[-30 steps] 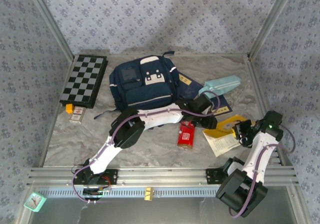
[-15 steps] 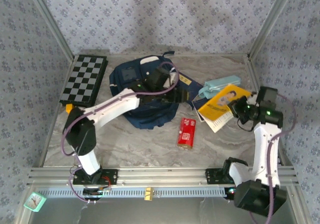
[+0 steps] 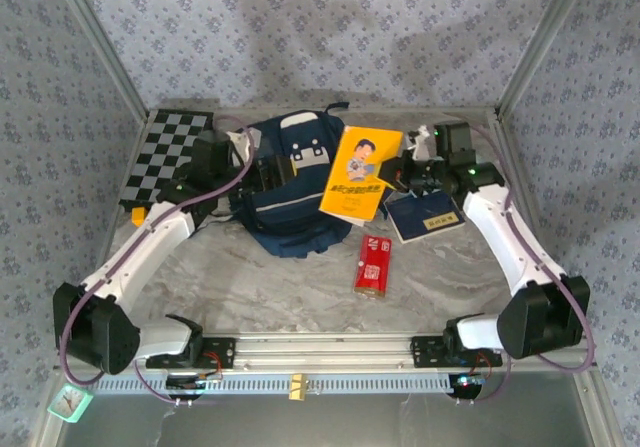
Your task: Pack the student bag
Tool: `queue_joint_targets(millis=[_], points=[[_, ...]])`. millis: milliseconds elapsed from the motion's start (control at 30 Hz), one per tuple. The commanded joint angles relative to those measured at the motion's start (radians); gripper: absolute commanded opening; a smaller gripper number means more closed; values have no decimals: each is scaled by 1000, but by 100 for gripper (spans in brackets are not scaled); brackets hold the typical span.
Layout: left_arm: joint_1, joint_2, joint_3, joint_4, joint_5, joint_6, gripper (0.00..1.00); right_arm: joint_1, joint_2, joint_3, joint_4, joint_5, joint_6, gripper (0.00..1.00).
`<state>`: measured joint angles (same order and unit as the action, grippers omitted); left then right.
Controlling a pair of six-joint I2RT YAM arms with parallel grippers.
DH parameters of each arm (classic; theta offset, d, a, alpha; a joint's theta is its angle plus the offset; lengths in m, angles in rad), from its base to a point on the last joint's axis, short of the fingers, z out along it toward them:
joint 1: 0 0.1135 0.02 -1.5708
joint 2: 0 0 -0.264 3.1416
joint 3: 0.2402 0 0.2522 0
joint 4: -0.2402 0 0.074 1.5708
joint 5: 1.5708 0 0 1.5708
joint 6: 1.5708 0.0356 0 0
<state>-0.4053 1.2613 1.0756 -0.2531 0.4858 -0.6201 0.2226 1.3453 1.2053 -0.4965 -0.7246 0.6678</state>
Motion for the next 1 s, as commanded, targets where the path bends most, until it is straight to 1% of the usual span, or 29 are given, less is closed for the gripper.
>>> queue_joint_targets(millis=[0, 200, 267, 333, 467, 567, 667, 733, 867, 967], points=[[5, -15, -55, 121, 98, -7, 86, 29, 33, 41, 191, -123, -15, 0], [5, -5, -98, 263, 144, -22, 88, 70, 82, 66, 295, -199, 16, 0], [5, 16, -95, 307, 180, -35, 88, 85, 86, 70, 314, -208, 19, 0], [3, 42, -80, 303, 182, -38, 88, 92, 94, 75, 315, -214, 24, 0], [1, 77, -60, 320, 192, -53, 82, 100, 104, 51, 402, -225, 76, 0], [-18, 84, -46, 329, 212, -58, 75, 104, 113, 47, 407, -218, 72, 0], [-44, 74, -34, 316, 220, -39, 65, 104, 126, 43, 410, -227, 72, 0], [-55, 64, -36, 317, 210, -46, 55, 103, 130, 40, 407, -224, 65, 0], [-64, 44, -41, 326, 200, -67, 42, 91, 133, 31, 384, -209, 49, 0], [-76, 38, -37, 328, 200, -97, 29, 80, 139, 25, 377, -223, 41, 0]])
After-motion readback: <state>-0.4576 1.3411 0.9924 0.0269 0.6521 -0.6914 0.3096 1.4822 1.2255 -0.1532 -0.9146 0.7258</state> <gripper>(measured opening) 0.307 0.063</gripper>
